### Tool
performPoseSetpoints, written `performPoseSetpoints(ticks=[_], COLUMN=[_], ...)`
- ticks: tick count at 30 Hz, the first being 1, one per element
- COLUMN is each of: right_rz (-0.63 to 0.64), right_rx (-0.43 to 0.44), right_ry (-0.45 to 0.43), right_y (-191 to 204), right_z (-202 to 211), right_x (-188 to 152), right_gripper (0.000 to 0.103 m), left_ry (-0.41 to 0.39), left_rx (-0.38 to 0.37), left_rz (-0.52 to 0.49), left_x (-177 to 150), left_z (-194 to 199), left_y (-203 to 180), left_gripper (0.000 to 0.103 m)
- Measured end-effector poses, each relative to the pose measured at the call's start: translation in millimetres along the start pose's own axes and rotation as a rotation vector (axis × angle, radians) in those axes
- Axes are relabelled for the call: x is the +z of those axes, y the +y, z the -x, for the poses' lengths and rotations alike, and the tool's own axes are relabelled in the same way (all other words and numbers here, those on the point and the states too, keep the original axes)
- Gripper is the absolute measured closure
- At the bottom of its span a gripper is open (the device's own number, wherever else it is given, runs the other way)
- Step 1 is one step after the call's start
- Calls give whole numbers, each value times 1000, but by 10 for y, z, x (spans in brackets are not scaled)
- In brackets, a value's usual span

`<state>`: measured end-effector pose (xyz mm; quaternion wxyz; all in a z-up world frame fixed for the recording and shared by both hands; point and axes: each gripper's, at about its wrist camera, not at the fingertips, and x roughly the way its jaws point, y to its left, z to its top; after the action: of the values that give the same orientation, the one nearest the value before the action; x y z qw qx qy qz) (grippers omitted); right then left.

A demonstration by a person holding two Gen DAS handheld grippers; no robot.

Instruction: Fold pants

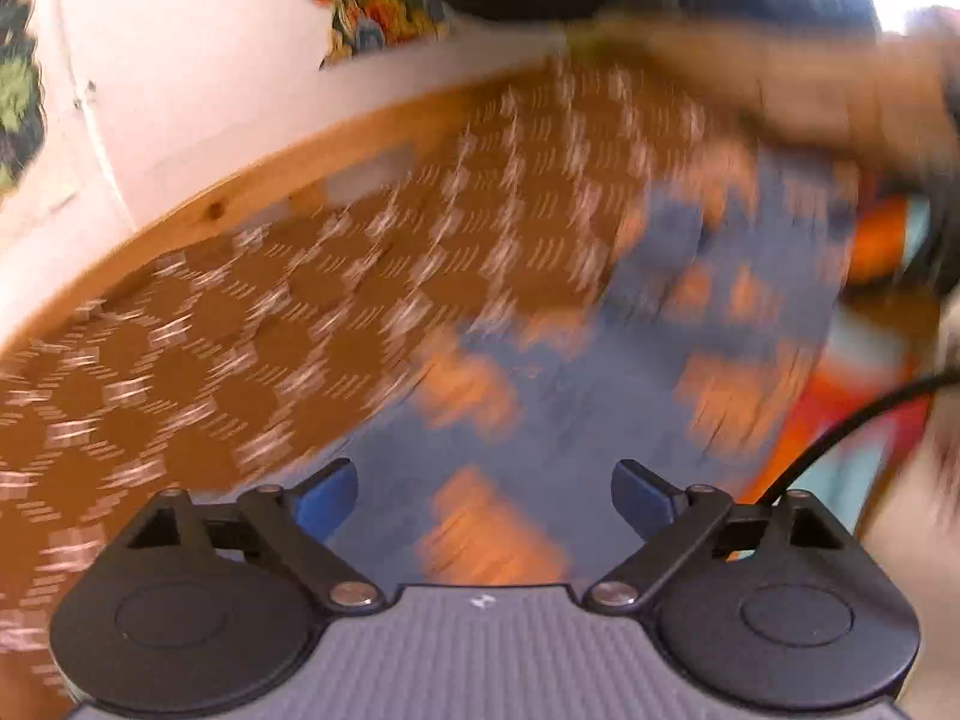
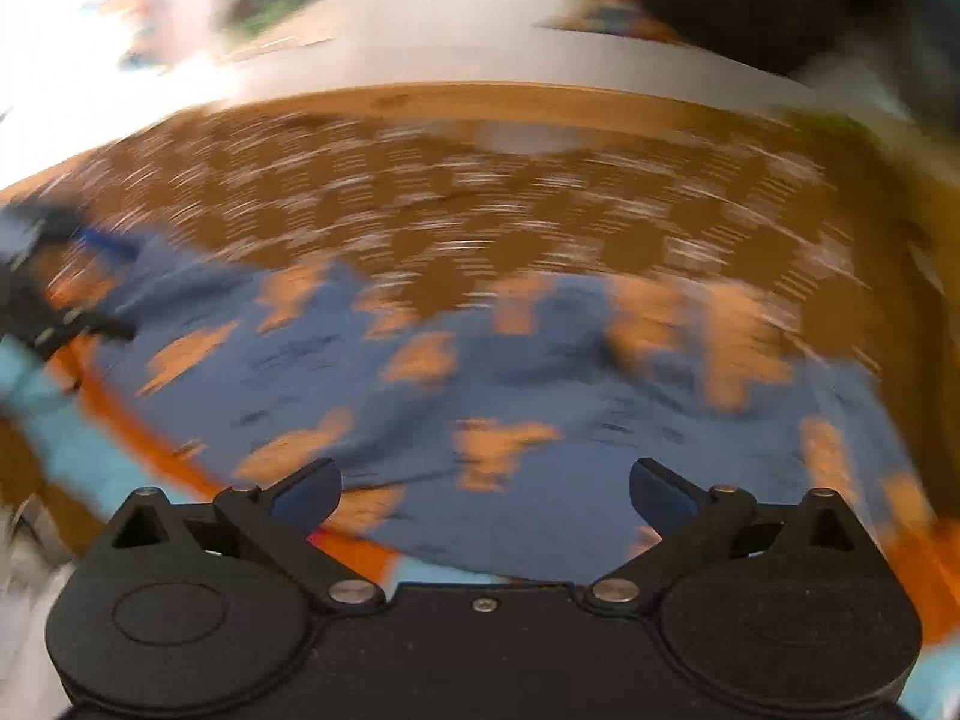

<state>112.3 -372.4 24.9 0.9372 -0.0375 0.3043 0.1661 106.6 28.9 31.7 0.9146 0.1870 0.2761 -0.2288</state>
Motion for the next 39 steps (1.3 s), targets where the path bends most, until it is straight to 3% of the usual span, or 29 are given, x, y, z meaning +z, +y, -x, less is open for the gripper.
performPoseSetpoints(ticks=[4, 8, 12, 15, 21, 23, 24, 25, 28, 31, 33, 36, 38, 39], right_rz=[-182, -257, -284, -305, -383, -383, -380, -377, -372, -359, -354, -346, -338, -332], right_rx=[-44, -60, -53, -51, -21, -15, -12, -10, -5, -1, 1, 2, -2, -3], right_ry=[-40, -81, -93, -88, -69, -68, -66, -64, -59, -56, -59, -60, -67, -70], right_y=[-366, -626, -789, -864, -1048, -1051, -1045, -1038, -1032, -1011, -999, -989, -972, -965], right_z=[-12, -57, -165, -291, -397, -392, -389, -386, -380, -365, -359, -361, -357, -355], right_x=[-21, -37, -10, 18, -30, -36, -38, -41, -47, -52, -49, -49, -61, -61], right_gripper=[1, 6, 24, 32, 36, 36, 36, 36, 36, 36, 36, 36, 37, 39], left_ry=[-68, -48, -25, 12, 58, 46, 31, 14, 21, 87, 97, 56, 23, 12], left_rx=[-120, -188, -183, -192, -232, -279, -309, -347, -408, -372, -320, -291, -256, -240], left_rz=[97, -9, -187, -224, -105, -81, -78, -85, -157, -193, -130, -9, 4, -6], left_x=[430, 609, 560, 472, 436, 437, 426, 414, 391, 323, 303, 378, 471, 518], left_z=[-396, -669, -802, -875, -1046, -1043, -1010, -979, -796, -662, -599, -580, -655, -701], left_y=[-545, -1058, -1439, -1546, -1408, -1328, -1278, -1224, -1032, -813, -694, -650, -765, -854], left_gripper=[0, 6, 30, 43, 43, 38, 30, 21, 12, 12, 12, 12, 16, 24])
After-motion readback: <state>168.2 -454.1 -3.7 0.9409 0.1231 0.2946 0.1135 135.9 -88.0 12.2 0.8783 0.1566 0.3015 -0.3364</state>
